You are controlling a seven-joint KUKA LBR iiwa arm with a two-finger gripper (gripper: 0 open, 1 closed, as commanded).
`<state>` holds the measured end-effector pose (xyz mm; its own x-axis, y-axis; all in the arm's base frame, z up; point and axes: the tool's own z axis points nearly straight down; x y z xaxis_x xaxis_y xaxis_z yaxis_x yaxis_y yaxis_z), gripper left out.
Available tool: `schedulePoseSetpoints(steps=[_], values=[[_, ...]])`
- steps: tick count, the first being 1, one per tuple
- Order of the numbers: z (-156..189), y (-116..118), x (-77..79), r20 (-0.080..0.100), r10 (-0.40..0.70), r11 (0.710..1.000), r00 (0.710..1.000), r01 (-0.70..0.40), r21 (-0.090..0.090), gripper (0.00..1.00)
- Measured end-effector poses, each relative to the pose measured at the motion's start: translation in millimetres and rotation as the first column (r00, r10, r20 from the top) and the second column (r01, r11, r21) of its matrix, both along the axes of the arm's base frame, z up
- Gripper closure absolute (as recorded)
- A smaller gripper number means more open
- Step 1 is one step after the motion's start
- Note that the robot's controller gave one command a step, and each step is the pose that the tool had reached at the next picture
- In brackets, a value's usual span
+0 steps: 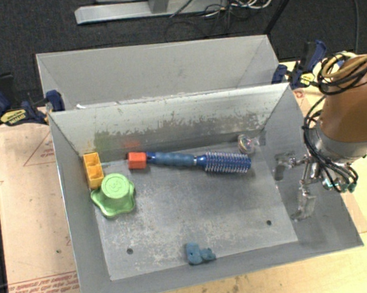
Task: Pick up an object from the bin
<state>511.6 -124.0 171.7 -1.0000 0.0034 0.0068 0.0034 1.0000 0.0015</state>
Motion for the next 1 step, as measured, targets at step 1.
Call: schedulePoseSetpoints(steps=[1], values=[[-40.9, 67.0, 54.1, 0.009, -0.027, 1.0, 1.0, 0.027, 0.004, 0.0]])
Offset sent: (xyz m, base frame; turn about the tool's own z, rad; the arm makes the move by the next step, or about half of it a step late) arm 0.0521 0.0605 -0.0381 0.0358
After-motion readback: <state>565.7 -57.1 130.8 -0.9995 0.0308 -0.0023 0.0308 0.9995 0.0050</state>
